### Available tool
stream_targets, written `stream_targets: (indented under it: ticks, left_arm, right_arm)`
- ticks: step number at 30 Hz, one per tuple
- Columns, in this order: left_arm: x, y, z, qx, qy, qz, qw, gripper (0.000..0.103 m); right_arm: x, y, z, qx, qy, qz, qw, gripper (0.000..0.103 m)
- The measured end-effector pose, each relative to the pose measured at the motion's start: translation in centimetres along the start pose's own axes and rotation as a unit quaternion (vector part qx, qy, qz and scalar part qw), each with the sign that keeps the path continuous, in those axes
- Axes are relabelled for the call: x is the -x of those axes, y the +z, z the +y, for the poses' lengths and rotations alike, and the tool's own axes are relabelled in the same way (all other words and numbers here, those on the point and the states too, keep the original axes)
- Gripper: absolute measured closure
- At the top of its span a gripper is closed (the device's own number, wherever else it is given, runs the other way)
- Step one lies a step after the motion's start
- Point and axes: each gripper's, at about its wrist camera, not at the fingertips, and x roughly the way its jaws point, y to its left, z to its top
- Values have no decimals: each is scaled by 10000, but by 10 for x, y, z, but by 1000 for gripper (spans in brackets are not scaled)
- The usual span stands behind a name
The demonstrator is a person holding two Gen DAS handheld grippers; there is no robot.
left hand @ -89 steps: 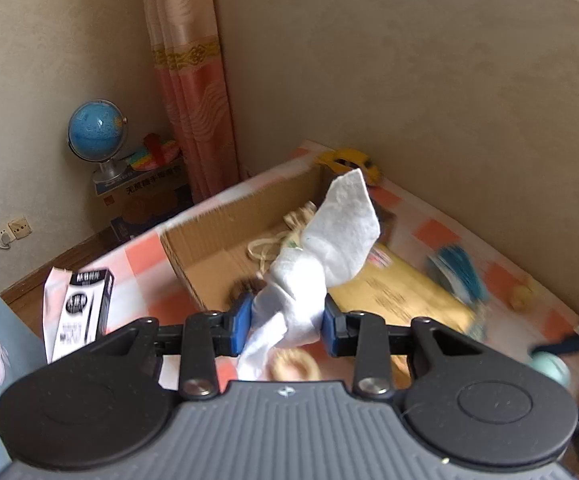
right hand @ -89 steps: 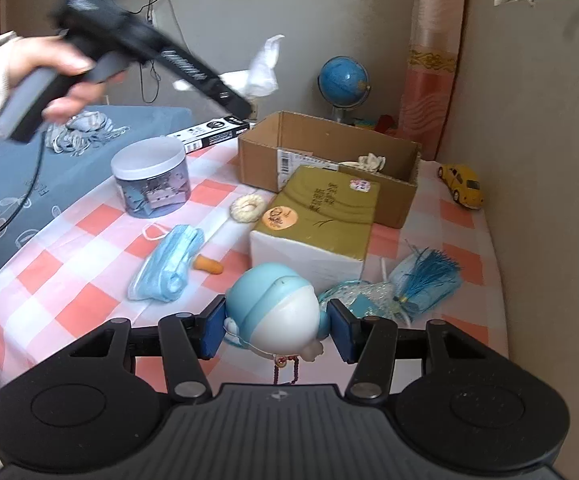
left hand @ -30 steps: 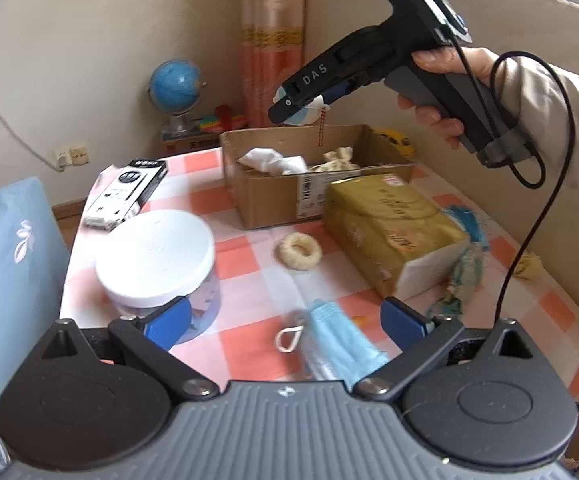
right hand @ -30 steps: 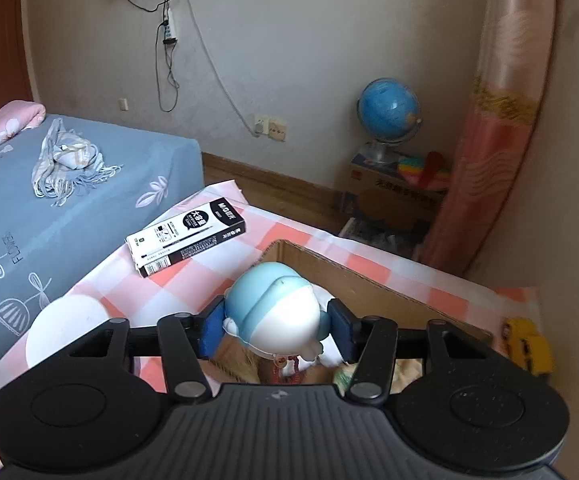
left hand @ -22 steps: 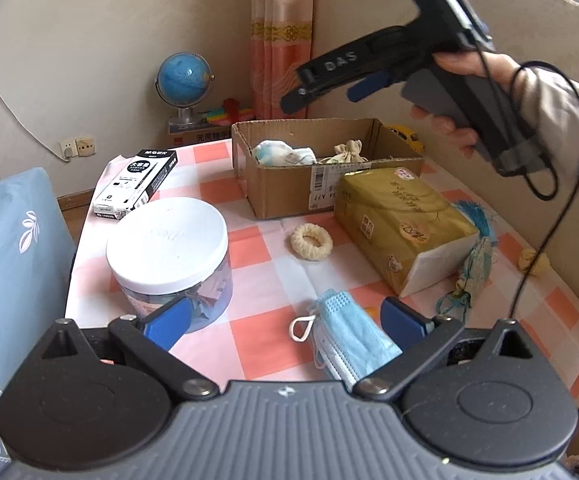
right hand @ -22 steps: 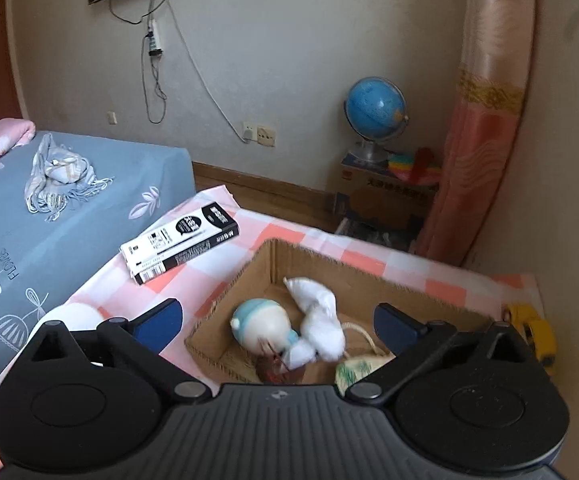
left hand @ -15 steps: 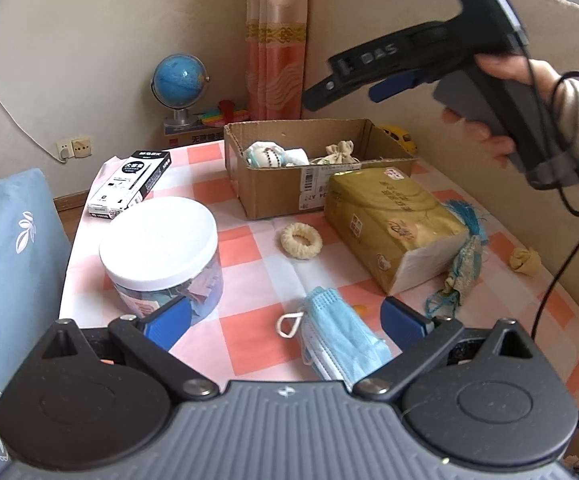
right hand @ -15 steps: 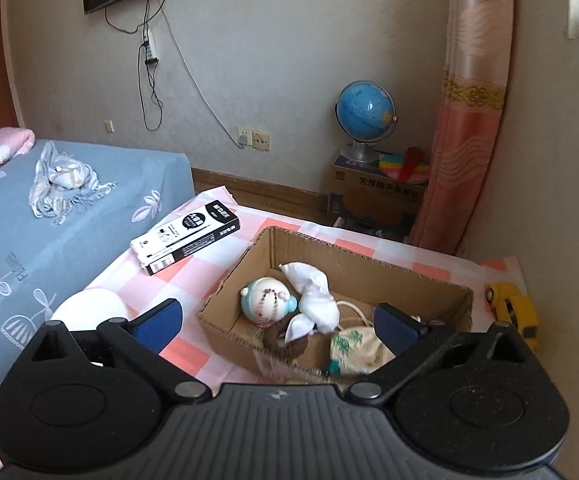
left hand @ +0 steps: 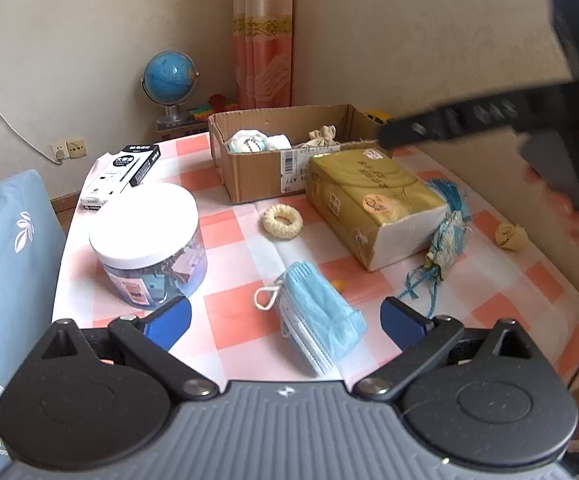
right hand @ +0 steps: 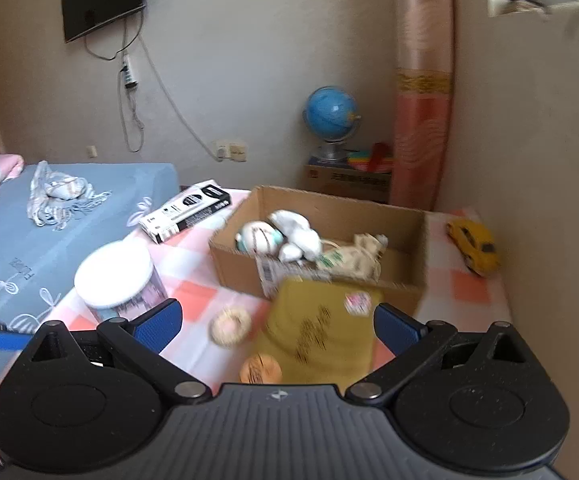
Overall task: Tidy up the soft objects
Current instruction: 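Move the right tool toward the blue glittery tasselled bag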
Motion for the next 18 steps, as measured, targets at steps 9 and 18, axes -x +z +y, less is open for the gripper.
stream_targets:
  ticks: [9, 18]
  left_arm:
    - [-12, -8, -4, -2, -32, 263, 9997, 3]
    - [-19, -7, -12, -75, -115, 350, 9993, 3]
  right_arm:
    - [15, -66, -13, -280, -371, 131, 9988, 0]
    - [-14, -82, -26, -253, -580, 379, 9973, 0]
